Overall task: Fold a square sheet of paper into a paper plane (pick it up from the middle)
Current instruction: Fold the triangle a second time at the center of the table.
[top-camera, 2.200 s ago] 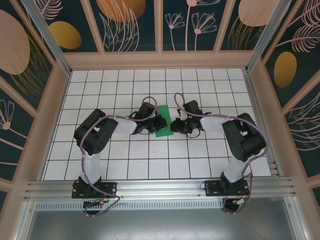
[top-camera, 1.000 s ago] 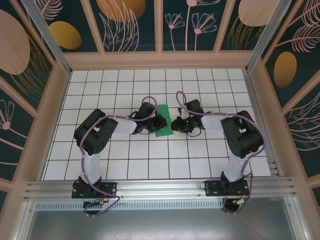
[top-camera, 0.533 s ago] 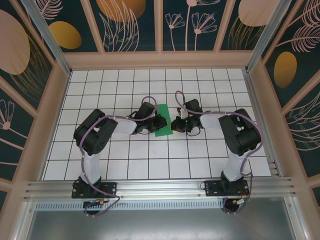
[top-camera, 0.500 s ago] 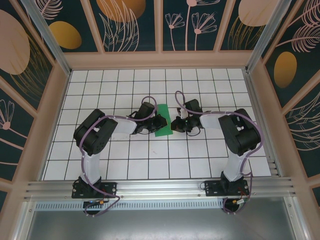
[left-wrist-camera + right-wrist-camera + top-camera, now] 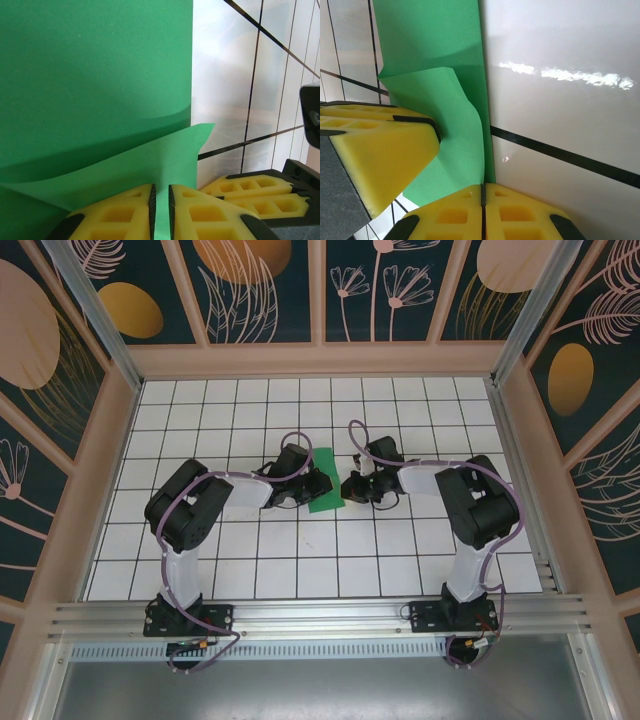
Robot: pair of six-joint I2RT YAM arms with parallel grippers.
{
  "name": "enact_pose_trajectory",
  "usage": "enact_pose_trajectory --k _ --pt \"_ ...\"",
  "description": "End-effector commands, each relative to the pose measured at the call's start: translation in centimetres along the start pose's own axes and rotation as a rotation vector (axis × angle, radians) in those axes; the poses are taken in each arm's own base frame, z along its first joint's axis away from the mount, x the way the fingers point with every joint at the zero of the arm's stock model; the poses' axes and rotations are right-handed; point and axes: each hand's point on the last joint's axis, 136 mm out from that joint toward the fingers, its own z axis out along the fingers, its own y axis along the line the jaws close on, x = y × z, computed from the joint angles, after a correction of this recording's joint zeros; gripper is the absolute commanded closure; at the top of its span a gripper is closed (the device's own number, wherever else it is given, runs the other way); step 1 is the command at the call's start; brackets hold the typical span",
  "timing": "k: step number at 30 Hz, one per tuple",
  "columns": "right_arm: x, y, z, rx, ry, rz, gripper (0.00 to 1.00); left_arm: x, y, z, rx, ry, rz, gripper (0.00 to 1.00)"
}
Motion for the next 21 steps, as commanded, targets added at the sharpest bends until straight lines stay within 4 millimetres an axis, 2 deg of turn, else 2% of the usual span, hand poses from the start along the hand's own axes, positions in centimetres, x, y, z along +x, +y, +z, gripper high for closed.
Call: enact_pose_trajectory --k 1,4,5,6,11,13,16,21 --pt "0.5 -2.4 0.3 0.102 0.025 0.034 0.9 -0.7 3.0 -0.7 -0.127 -0.039 -0.007 0.83" --pt "0.3 -2.2 0.3 0.101 0.022 0.032 0.89 -0.3 4.1 -0.5 -0.163 -0.025 -0.01 0.84" --pt "0.0 -1.9 0.2 0.093 0.016 0.026 0.88 -1.0 3.1 -0.3 -0.148 -0.036 -0.001 0.84" --pt "-0.4 -1.4 -0.1 0.083 0.003 0.019 0.86 -0.8 3.5 -0.3 -0.16 -0.032 -0.003 0.85" --pt "-3.1 1.9 -3.0 0.044 -0.11 -0.03 0.77 -0.7 4.4 -0.2 -0.196 -0.025 0.0 0.85" --pt "-3.4 2.4 -3.7 0.053 -0.133 -0.043 0.77 -0.7 4.4 -0.2 -0.197 -0.027 0.001 0.85" --pt "-2.7 2.8 -3.5 0.053 -0.113 -0.074 0.77 -0.6 4.3 -0.1 -0.195 -0.021 0.002 0.85" --pt "-0.7 3.5 -1.9 0.03 -0.034 -0.106 0.8 -0.6 4.3 -0.1 -0.19 -0.019 0.004 0.85"
